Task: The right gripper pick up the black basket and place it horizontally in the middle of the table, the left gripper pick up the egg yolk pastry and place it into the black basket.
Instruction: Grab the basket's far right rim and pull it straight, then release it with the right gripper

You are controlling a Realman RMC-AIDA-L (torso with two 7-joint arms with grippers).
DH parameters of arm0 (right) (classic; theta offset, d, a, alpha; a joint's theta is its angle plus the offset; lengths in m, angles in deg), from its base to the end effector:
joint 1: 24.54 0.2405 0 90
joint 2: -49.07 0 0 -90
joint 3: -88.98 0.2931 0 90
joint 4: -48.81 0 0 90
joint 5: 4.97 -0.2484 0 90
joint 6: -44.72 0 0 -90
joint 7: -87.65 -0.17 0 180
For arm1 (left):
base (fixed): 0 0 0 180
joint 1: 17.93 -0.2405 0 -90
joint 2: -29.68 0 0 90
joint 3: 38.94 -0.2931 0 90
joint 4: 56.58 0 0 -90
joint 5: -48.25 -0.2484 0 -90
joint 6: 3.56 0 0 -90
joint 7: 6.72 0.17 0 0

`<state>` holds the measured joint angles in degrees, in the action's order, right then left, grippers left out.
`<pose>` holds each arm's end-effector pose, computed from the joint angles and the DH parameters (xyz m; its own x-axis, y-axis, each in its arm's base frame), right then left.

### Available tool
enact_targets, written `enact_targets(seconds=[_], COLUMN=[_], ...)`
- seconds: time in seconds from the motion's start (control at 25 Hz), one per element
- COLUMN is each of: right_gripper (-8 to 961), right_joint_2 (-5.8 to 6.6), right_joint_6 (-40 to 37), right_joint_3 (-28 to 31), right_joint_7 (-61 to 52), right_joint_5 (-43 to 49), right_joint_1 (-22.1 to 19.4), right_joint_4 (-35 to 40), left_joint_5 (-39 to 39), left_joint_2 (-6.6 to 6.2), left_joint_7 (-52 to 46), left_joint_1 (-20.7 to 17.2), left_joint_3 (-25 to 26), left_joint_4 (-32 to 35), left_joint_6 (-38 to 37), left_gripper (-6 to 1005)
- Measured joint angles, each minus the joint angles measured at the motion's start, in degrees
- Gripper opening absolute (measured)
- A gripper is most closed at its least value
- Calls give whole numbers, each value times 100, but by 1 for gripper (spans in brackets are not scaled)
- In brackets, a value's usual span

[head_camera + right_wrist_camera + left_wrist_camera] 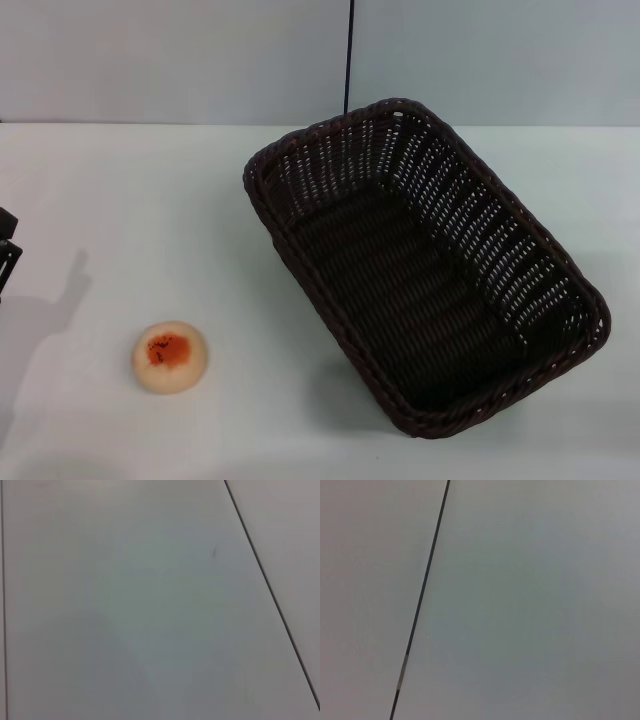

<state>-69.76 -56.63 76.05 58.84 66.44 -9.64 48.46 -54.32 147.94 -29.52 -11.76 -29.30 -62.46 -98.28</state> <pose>0.3949 0.2764 0.0086 0.4512 0.3456 -0.8228 -0.8119 -0.2236 -0.5392 -0.4238 0.2200 -0.0352 0.5305 -0.1291 0.8378 0.8193 -0.1755 -0.5459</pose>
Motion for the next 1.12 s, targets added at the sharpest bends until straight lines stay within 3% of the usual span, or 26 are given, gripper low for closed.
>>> enact_targets(seconds=[0.32, 0.56, 0.8, 0.96, 1.0, 1.04, 1.08, 1.12], right_gripper=[816, 816, 816, 815, 815, 815, 815, 815], right_joint_2=[1, 9, 54, 180, 267, 267, 377, 377], right_joint_6=[85, 24, -79, -201, -382, -382, -671, -671], right_joint_3=[1, 1, 2, 0, -1, -1, -52, -52], right_joint_7=[-176, -1109, -3635, -5782, -6701, -6701, -7615, -7615], right_joint_5=[20, 259, 1301, 2632, 3233, 3233, 3804, 3804], right_joint_1=[-25, -161, -248, -23, 153, 153, 379, 379], right_joint_4=[192, 1001, 3470, 5523, 6308, 6308, 7099, 7099], left_joint_5=[12, 12, 32, 35, 36, 36, 36, 36], left_joint_2=[6, 0, 2, 10, 10, 10, 7, 7], left_joint_7=[6, -6, 0, 6, 7, 7, 7, 8], left_joint_1=[-11, -14, 26, 62, 64, 65, 61, 55], left_joint_3=[32, 34, 44, 46, 46, 47, 47, 47], left_joint_4=[0, 38, 119, 134, 134, 133, 133, 133], left_joint_6=[-109, -109, 4, 120, 150, 172, 195, 210], left_gripper=[844, 844, 844, 843, 843, 843, 843, 843])
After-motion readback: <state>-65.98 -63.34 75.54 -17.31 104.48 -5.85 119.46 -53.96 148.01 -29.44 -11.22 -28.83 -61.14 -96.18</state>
